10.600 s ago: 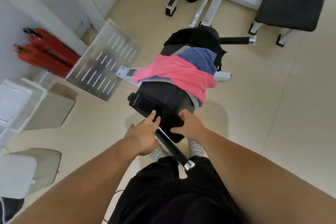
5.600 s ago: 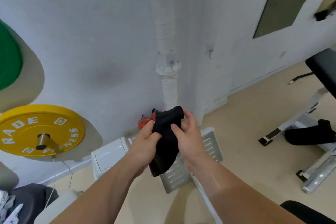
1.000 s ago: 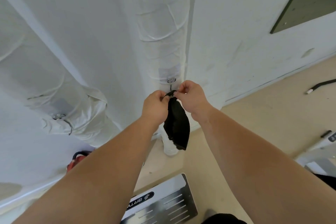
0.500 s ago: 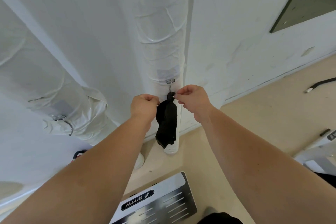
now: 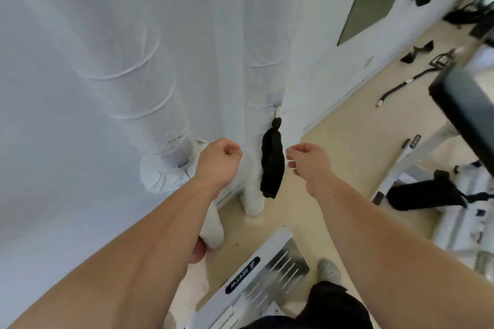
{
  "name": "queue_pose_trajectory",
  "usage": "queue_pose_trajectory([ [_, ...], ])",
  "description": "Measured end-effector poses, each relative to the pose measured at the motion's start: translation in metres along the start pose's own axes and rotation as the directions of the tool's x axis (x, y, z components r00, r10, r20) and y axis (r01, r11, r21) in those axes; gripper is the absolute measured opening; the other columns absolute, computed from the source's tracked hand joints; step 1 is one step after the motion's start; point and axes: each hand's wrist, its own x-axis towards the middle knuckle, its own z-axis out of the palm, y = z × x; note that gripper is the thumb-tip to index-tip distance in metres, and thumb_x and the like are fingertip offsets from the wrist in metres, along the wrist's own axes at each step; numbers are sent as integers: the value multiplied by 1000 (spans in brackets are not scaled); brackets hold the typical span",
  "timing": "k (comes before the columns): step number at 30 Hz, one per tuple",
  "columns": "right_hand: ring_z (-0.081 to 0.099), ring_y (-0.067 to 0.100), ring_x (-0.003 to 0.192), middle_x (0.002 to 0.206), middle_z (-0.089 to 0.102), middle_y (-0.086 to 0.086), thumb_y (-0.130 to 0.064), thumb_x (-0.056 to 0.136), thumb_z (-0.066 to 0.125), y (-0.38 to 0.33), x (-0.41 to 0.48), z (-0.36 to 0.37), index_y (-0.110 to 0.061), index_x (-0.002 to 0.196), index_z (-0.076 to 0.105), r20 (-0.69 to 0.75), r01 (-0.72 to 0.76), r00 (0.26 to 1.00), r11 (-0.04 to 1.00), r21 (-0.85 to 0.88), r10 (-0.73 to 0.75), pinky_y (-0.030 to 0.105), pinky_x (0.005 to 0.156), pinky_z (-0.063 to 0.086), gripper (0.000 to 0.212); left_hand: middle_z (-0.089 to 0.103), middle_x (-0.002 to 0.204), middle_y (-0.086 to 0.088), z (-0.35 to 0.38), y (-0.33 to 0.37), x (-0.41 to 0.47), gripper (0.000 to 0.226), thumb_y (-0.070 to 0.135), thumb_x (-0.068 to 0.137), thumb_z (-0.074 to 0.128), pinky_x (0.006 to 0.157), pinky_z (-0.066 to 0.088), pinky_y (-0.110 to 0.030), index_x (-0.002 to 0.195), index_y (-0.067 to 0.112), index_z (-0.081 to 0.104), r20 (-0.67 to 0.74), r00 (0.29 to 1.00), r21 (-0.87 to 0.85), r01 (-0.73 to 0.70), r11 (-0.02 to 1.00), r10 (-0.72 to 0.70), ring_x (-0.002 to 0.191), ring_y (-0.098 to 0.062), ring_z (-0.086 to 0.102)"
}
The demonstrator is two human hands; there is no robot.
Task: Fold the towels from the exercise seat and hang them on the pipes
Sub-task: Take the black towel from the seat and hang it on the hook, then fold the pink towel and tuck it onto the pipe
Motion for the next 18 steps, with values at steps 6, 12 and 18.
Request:
queue_pose_trajectory([
  [6,62,17,71,82,69,6,-22,89,71,26,-134,5,-6,90,69,-139,-30,990,1000,5,30,34,68,50,16,66,95,6,-53,-9,-63,11,29,95,64,71,46,-26,102,21,68,206,974,79,-110,991,91,84,-10,60],
  [12,59,15,73,80,65,-5,-28,89,71,52,-209,-20,-18,85,67,-232,54,968,980,-193,-99,32,69,48,12,65,97,7,-44,-16,-109,11,30,96,64,85,53,-34,102,22,68,387,916,171,-181,968,103,90,-13,61],
  [18,60,13,86,93,64,-11,-35,89,70,120,-266,-72,-29,88,64,-278,-17,955,915,-403,-105,29,74,44,9,66,105,5,-9,-18,-159,16,31,96,65,83,49,-32,106,20,69,536,834,288,-323,901,128,98,-16,61],
])
